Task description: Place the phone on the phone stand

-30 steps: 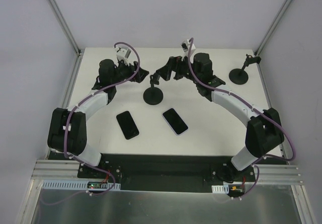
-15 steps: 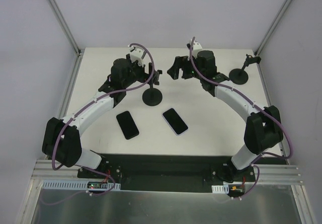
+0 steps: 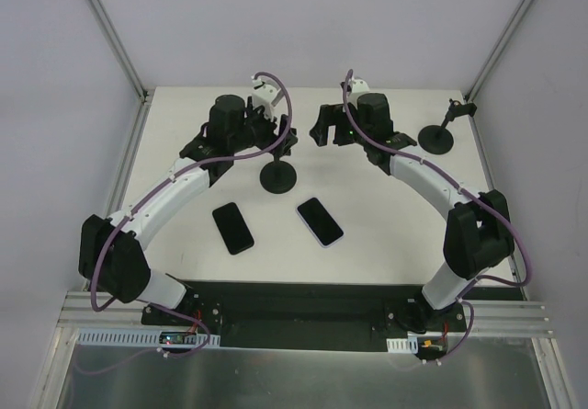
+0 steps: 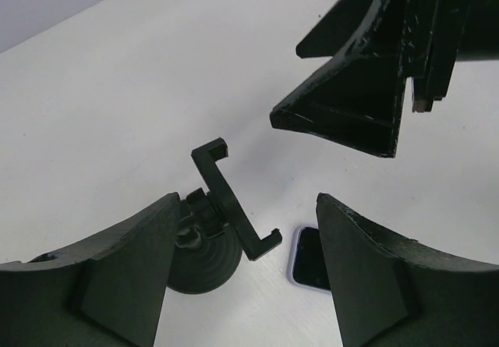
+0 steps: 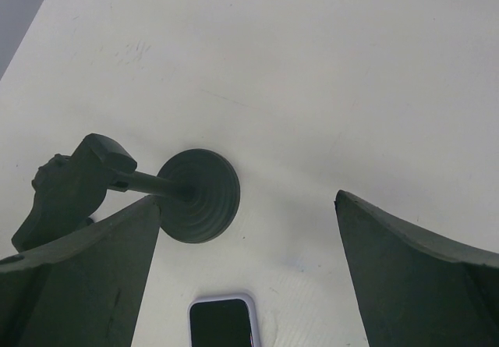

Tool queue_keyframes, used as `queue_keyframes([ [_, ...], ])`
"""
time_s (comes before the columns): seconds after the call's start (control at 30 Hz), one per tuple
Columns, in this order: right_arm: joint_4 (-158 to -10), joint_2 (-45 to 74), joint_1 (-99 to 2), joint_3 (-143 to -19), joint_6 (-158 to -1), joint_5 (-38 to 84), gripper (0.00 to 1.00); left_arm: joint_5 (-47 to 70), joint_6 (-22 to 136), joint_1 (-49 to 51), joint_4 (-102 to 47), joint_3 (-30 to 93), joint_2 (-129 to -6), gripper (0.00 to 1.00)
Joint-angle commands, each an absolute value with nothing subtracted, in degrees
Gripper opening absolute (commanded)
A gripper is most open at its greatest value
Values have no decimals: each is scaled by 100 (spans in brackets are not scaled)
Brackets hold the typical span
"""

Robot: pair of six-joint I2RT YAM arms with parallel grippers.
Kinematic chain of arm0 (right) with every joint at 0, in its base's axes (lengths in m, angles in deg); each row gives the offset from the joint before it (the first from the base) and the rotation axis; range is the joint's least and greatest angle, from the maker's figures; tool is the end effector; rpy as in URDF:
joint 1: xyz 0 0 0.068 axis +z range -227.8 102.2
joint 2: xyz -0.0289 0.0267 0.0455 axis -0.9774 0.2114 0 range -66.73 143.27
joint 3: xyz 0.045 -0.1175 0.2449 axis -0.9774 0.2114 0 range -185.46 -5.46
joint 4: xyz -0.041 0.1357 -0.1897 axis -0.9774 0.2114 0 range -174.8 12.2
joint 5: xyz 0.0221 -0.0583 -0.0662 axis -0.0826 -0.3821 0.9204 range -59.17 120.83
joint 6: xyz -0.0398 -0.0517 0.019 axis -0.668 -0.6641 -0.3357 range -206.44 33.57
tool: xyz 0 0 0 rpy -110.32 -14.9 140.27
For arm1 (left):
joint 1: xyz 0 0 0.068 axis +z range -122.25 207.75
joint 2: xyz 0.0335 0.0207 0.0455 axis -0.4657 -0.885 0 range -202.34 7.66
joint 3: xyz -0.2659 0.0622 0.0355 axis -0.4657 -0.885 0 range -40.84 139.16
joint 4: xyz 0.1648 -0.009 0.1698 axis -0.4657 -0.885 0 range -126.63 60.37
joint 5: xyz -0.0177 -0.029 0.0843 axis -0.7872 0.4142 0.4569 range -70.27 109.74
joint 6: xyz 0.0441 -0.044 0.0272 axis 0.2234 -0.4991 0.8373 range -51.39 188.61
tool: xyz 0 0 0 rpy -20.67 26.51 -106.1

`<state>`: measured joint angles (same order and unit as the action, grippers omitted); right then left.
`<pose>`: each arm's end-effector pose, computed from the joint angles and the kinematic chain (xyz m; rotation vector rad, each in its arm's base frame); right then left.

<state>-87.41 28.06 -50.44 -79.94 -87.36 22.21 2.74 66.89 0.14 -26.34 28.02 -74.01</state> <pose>0.3426 0.1864 0.3206 -0.5651 1.8158 0.4564 0.2869 -0.1681 0.3665 0.6105 1.6633 -0.6307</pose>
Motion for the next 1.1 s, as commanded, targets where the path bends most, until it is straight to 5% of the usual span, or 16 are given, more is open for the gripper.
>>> queue_keyframes([
  [0.0, -8683, 2758, -5064, -8324, -8801, 2310, 96, 337, 7211, -265, -3392, 3272, -7698, 69],
  [0.13, -8630, 2732, -5064, -8333, -9004, 2100, 96, 409, 7510, -318, -3525, 3378, -7882, 66],
  [0.3, -8498, 2837, -5064, -8447, -9197, 1810, 96, 567, 7757, -318, -3543, 3325, -7979, 47],
  [0.63, -8367, 2890, -5064, -8491, -9303, 1484, 96, 1041, 8583, -318, -3622, 3114, -7953, 28],
  [0.7, -8366, 2890, -5064, -8491, -9294, 1458, 96, 1173, 8618, -318, -3666, 3088, -7927, 35],
  [0.77, -8375, 2925, -5073, -8509, -9268, 1422, 96, 1156, 8592, -318, -3683, 3105, -7900, 53],
  [0.83, -8366, 2969, -5064, -8544, -9268, 1291, 96, 902, 8592, -327, -3692, 3097, -7891, 55],
  [1.07, -8304, 3004, -5073, -8579, -9329, 1220, 96, 769, 8636, -318, -3754, 3281, -8243, 36],
])
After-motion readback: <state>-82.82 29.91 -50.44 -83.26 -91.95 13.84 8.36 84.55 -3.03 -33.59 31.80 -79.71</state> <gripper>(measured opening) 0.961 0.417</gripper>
